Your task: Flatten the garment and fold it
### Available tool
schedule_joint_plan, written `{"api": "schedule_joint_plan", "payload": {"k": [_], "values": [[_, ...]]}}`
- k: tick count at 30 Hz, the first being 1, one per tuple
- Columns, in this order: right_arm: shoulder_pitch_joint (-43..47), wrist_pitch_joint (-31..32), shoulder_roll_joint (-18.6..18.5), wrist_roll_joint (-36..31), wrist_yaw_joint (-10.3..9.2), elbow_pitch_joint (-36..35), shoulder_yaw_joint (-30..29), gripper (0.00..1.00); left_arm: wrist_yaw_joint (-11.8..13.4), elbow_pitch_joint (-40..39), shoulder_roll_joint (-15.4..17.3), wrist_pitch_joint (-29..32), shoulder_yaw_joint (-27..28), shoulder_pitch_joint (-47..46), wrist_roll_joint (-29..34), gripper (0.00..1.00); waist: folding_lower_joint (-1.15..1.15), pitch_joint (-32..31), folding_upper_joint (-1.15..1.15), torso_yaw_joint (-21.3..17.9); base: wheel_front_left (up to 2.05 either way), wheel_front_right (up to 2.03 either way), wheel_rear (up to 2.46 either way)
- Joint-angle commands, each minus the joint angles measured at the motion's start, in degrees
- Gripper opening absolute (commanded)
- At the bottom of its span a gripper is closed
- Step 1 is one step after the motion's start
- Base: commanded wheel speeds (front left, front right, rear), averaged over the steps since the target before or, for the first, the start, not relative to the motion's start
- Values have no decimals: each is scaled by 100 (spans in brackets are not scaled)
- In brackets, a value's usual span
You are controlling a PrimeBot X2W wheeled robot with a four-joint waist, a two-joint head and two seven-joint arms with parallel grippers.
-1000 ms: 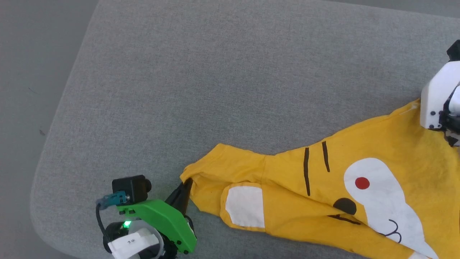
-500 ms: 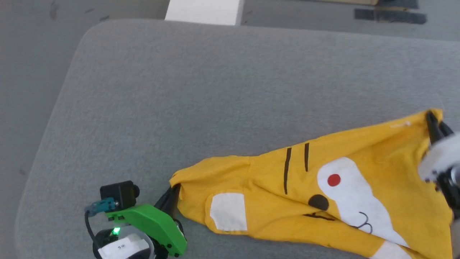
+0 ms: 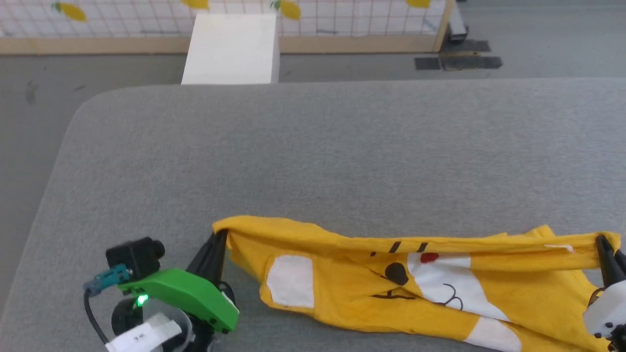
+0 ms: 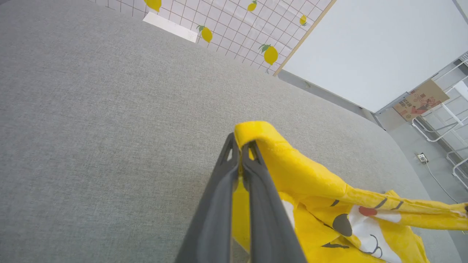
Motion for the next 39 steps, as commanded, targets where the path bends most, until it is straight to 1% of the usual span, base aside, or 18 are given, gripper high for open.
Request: {"api": "schedule_joint_plan", "payload": {"k": [1, 3, 5, 9, 12, 14, 18, 20, 23, 26, 29, 32, 35, 39], "values": [[12, 79, -15, -24, 20, -202, 19, 0, -77, -24, 33, -25, 34, -177, -63, 0, 0, -201, 0, -183, 0, 0, 0], [-37, 279, -106, -2, 20, -464, 97, 0, -141, -39, 112, 14, 45, -365, -44, 0, 0, -245, 0, -226, 0, 0, 0], [-211, 529, -315, -8, 20, -669, 208, 0, -223, -63, 200, 126, 44, -638, -54, 0, 0, -253, 0, -271, 0, 0, 0], [-929, 1058, -891, 3, 20, -852, 508, 0, -491, -10, 421, 404, 14, -1514, -51, 0, 0, -119, 0, -332, 0, 0, 0], [-1798, 1399, -1360, 96, 20, -699, 869, 0, -614, 203, 491, 538, 111, -2397, -102, 0, 0, 161, 0, -407, 0, 0, 0], [-2438, 1574, -1598, 175, 20, -467, 1081, 0, -654, 406, 499, 598, 162, -3022, -105, 0, 0, 413, 0, -444, 0, 0, 0], [-3751, 1736, -1881, 301, 20, 79, 1442, 0, -651, 880, 447, 585, 234, -4387, 18, 0, 0, 972, 0, -504, 0, 0, 0], [-4383, 1730, -1884, 342, 20, 387, 1591, 0, -639, 1143, 492, 488, 233, -5055, 245, 0, 0, 1222, 0, -555, 0, 0, 0], [-5318, 1640, -1768, 361, 20, 882, 1676, 0, -572, 1521, 527, 287, 294, -5975, 516, 0, 0, 1594, 0, -646, 0, 0, 0], [-6260, 1403, -1618, 238, 20, 1446, 1713, 0, -524, 1940, 579, 11, 335, -6948, 812, 0, 0, 1966, 0, -730, 0, 0, 0], [-7054, 1090, -1471, -25, 20, 1927, 1730, 0, -551, 2346, 692, -236, 330, -7891, 1092, 0, 0, 2286, 0, -832, 0, 0, 0], [-7670, 684, -1364, -364, 20, 2294, 1691, 0, -541, 2672, 760, -560, 340, -8673, 1330, 0, 0, 2520, 0, -904, 0, 0, 0], [-8161, 190, -1238, -729, 20, 2587, 1611, 0, -548, 2929, 786, -1010, 349, -9347, 1526, 0, 0, 2718, 0, -948, 0, 0, 0], [-8475, -457, -1111, -1079, 20, 2870, 1525, 0, -654, 3279, 779, -1514, 338, -9877, 1623, 0, 0, 2883, 0, -921, 0, 0, 0]]}}
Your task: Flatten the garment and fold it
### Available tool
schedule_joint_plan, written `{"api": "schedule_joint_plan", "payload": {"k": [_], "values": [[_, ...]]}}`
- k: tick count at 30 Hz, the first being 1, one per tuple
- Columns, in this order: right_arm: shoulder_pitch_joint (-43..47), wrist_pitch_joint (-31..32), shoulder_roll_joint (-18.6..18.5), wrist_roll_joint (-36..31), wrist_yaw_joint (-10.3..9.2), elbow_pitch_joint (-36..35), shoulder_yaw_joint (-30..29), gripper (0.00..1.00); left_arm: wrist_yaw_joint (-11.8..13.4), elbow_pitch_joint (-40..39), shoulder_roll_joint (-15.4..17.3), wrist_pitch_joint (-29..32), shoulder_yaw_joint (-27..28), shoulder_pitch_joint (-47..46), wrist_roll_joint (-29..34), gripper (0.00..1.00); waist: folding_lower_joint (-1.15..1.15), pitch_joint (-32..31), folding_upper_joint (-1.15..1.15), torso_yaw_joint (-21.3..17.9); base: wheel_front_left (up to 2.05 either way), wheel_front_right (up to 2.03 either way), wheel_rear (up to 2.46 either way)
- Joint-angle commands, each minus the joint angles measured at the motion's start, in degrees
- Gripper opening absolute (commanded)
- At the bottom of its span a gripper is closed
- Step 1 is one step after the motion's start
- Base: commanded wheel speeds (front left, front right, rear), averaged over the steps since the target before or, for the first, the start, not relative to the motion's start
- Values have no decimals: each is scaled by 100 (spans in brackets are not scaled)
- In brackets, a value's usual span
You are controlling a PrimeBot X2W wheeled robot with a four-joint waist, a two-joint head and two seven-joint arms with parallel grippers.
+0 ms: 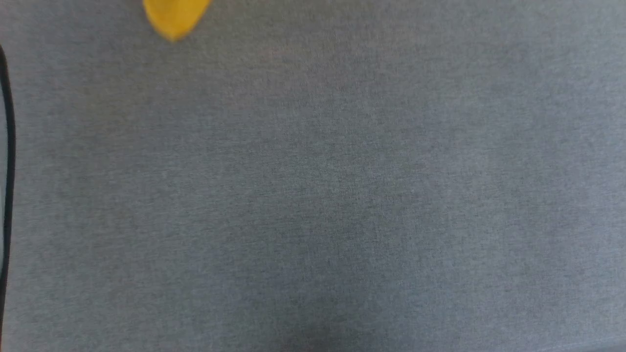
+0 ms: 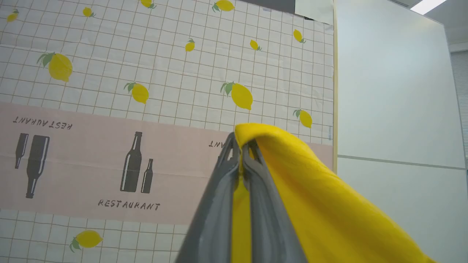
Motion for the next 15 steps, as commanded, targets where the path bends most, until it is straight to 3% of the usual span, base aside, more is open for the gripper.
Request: {"api": "schedule_joint_plan", "payload": {"k": [1, 5, 10, 15], "values": [[-19, -159, 44, -79, 19, 114, 7, 0, -67, 117, 36, -114, 0, -53, 23, 0, -1, 320, 0, -94, 0, 0, 0], [256, -531, 54, 6, 19, 473, 279, 0, -269, 545, 125, -276, -157, 274, 76, 0, -1, 340, 0, 51, 0, 0, 0], [1028, -836, -14, 445, 19, 849, 845, 0, -431, 1134, 266, -240, -374, 1358, 89, 0, -1, 129, 0, 264, 0, 0, 0], [2068, -818, -204, 997, 19, 875, 1484, 0, -518, 1435, 344, 265, -535, 2845, -117, 0, -1, -353, 0, 429, 0, 0, 0]]}}
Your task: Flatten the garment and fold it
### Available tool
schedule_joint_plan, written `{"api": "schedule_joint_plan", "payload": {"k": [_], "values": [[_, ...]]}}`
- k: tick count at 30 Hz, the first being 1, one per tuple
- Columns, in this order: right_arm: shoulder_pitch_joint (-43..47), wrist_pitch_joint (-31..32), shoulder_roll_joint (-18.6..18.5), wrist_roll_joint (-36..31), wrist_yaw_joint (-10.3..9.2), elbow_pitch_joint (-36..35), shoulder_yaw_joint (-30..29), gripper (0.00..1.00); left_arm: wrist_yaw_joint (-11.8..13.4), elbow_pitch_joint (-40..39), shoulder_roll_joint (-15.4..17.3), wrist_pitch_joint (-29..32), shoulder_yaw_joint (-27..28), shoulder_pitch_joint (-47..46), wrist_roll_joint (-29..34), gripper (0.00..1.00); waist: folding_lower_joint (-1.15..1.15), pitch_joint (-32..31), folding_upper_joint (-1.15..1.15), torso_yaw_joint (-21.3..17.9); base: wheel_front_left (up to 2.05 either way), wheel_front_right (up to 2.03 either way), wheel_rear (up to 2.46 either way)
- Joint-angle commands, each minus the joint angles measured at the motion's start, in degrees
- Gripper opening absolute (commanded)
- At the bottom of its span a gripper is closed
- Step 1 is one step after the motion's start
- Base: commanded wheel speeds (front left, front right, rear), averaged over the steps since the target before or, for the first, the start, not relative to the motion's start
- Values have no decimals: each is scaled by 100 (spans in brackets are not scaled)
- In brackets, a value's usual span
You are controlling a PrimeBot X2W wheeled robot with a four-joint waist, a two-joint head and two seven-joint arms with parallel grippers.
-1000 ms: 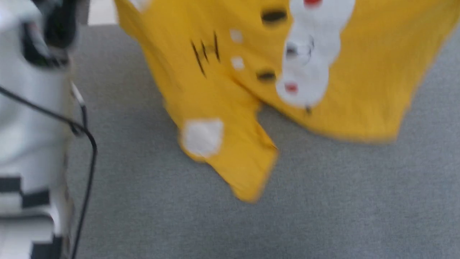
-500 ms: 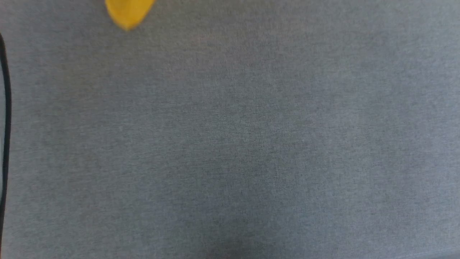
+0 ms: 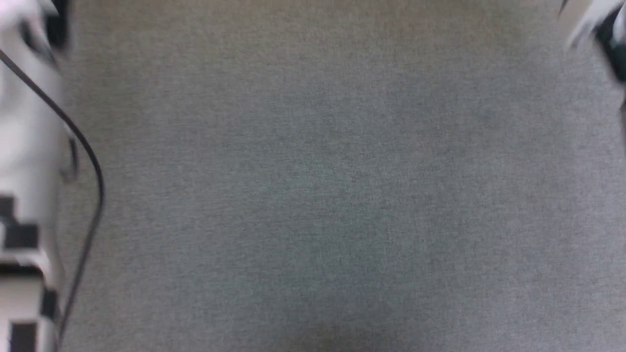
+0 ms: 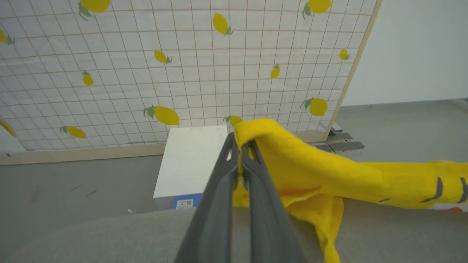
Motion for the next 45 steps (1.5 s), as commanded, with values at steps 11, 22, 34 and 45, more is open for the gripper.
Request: {"api": "schedule_joint_plan", "payload": {"k": [11, 22, 34, 45], "values": [[2810, 431, -486, 805, 19, -918, 199, 0, 146, -1434, 121, 2004, 50, 4188, -1280, 0, -1, -1725, 0, 383, 0, 0, 0], [5130, 1016, -481, 602, 19, -1855, -457, 0, 878, -3663, 229, 3030, -28, 7246, -1912, 0, -1, -2441, 0, 508, 0, 0, 0], [6571, 1225, -28, 268, 19, -2293, -1211, 0, 1072, -4512, 236, 2716, -195, 8341, -1712, 0, -1, -2546, 0, 551, 0, 0, 0], [6627, -370, 484, -207, 19, -2604, -1178, 0, 735, -3937, -337, 41, -375, 7265, -397, 0, -1, -2502, 0, 458, 0, 0, 0]]}}
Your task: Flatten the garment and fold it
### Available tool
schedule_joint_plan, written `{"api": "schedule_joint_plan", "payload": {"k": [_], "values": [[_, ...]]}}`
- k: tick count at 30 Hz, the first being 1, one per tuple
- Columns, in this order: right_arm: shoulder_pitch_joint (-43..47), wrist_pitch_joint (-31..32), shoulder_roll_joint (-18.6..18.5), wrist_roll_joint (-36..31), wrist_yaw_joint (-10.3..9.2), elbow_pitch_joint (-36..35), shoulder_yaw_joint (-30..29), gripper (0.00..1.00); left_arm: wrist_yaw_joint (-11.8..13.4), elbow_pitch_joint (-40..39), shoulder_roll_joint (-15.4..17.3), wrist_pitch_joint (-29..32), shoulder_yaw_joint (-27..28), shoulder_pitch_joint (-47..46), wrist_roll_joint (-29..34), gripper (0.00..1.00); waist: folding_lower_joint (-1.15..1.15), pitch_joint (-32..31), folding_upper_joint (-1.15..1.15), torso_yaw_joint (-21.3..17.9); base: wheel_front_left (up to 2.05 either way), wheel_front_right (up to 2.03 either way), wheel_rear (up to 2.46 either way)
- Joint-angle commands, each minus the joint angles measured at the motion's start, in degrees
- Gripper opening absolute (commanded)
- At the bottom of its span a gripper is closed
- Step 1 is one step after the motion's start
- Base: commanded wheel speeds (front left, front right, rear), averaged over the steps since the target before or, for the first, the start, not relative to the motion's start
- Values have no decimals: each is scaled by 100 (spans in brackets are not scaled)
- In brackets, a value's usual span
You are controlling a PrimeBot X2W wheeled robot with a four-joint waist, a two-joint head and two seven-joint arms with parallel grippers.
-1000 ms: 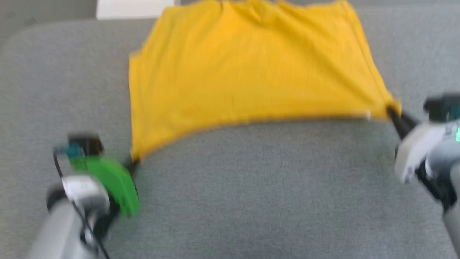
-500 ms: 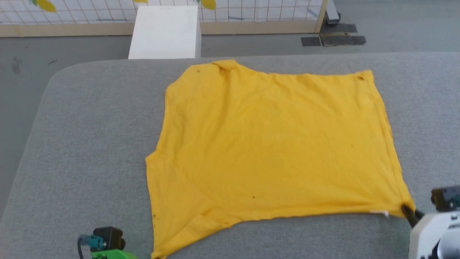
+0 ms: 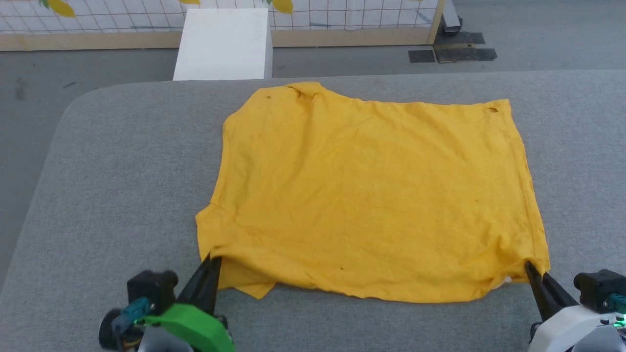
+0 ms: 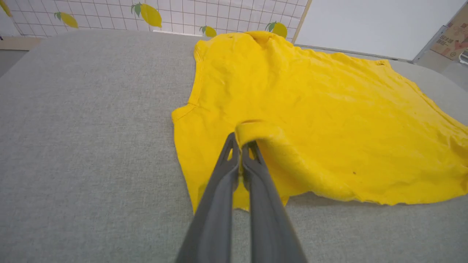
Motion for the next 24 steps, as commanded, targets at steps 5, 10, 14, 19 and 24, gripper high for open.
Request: {"api": "schedule_joint_plan", "payload": {"k": [5, 10, 14, 19, 24], "values": [[-425, -47, -93, -43, 19, 21, 101, 0, -261, 279, -45, -137, -230, -876, 327, 0, 1, 115, 0, -93, 0, 0, 0], [-975, 178, -301, 14, 19, 130, 219, 0, -557, 539, 15, 122, -302, -1883, 380, 0, 1, 335, 0, -161, 0, 0, 0], [-1465, 464, -486, 117, 19, 230, 389, 0, -782, 820, 171, 457, -229, -2729, 325, 0, 1, 596, 0, -244, 0, 0, 0], [-2054, 759, -693, 282, 19, 367, 547, 0, -950, 1245, 374, 969, -199, -3567, 234, 0, 1, 939, 0, -331, 0, 0, 0], [-2727, 977, -791, 421, 19, 845, 709, 0, -1012, 1854, 547, 1454, -150, -4105, 106, 0, 1, 1260, 0, -416, 0, 0, 0]]}}
